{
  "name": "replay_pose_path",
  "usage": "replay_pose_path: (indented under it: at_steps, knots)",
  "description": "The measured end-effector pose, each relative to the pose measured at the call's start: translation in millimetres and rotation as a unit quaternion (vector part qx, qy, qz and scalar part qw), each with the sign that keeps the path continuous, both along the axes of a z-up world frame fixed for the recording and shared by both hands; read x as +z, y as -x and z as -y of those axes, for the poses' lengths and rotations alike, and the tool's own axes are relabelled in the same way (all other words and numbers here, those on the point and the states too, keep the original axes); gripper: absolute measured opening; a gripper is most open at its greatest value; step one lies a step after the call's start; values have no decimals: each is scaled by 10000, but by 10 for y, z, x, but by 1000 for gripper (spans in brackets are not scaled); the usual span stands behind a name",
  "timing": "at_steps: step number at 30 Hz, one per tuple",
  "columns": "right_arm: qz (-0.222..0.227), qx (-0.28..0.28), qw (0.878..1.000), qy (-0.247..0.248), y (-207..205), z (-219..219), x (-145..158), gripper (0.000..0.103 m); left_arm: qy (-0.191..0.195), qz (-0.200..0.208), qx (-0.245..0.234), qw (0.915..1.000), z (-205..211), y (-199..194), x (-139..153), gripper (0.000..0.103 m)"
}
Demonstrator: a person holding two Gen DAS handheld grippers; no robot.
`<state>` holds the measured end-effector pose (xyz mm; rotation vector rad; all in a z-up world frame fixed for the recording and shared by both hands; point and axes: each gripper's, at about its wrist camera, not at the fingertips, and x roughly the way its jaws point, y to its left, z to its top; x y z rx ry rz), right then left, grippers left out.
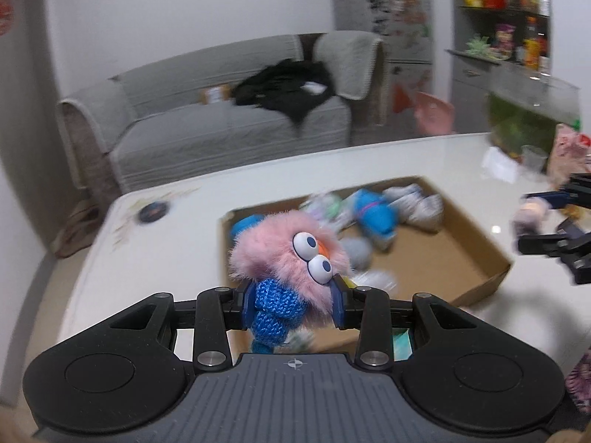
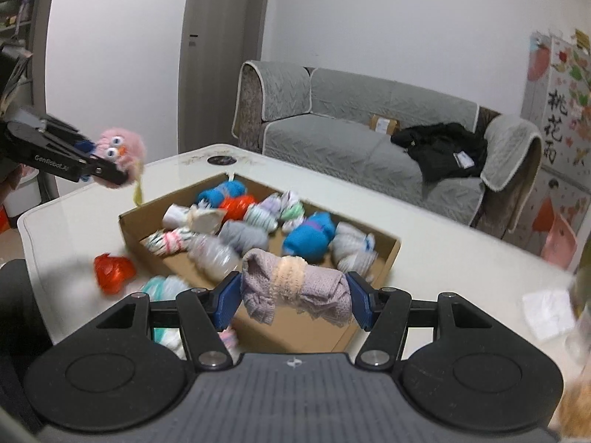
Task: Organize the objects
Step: 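Carry the plush and lilac roll into the tray and open both tools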
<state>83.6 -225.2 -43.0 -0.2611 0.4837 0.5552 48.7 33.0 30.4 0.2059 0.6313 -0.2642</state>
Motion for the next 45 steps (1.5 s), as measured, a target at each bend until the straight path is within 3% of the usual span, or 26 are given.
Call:
replay_pose_path:
  at_steps: [4, 9, 18, 28, 33, 39, 45]
  knots:
    - [-16, 187, 9997, 186, -279, -62, 62, 56, 94, -270, -453, 9986, 417, -337, 16, 45]
    - [-368, 460, 9979, 264, -615, -110, 1, 57, 160, -1254, -899, 9879, 842, -850, -250, 45]
    - [-955, 944, 9873, 846, -1051, -230, -403, 56, 52, -2201, -858, 9717, 1079, -1489, -875, 45]
    - [-1148, 1119, 9772, 1394, -1374, -398, -636, 57, 110, -2353, -865, 9680, 1274, -1704, -976, 46]
    - [-1098, 1096, 9748, 1605, -1462, -400, -666, 57, 440, -2414, -658, 9672, 1259, -1821, -1028, 47]
    - [-1174, 1045, 9737, 1649, -1493, -368, -685, 58, 374, -2264, -632, 9713, 1261, -1799, -1039, 54]
    - [-1307, 1003, 9698, 1797, -1512, -416, -676, 65, 198, -2288, -504, 9720, 1306, -1799, -1037, 70]
